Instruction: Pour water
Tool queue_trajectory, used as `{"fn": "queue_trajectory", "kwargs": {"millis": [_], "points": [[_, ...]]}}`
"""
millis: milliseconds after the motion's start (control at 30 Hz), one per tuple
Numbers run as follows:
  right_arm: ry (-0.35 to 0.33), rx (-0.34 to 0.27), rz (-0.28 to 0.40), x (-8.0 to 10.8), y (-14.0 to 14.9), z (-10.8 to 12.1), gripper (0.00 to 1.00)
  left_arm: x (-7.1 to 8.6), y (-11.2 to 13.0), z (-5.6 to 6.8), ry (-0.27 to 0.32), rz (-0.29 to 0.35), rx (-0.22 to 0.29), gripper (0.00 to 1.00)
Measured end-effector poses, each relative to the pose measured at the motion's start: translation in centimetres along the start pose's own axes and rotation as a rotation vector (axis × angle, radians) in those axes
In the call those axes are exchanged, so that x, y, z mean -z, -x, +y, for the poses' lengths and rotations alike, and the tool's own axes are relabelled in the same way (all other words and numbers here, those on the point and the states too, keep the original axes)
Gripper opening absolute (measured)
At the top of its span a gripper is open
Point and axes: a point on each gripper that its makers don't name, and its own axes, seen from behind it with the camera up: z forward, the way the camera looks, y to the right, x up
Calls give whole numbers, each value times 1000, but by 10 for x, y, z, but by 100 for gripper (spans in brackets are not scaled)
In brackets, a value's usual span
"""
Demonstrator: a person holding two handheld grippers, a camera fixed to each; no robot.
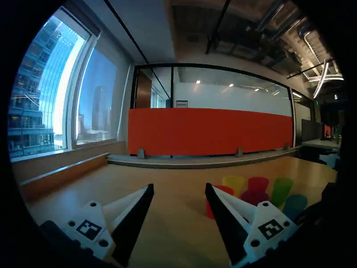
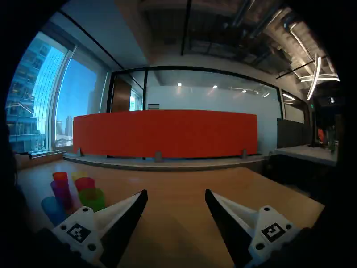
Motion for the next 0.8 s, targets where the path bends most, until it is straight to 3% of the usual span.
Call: {"fn": "queue_trajectory", "kwargs": {"millis": [200, 800], "points": [[-22, 21, -3, 0, -39, -1, 100, -4, -35, 0, 21, -5, 7, 85], [-109, -5, -17, -3, -142, -14, 100, -14, -153, 10, 100, 18, -19, 85]]}}
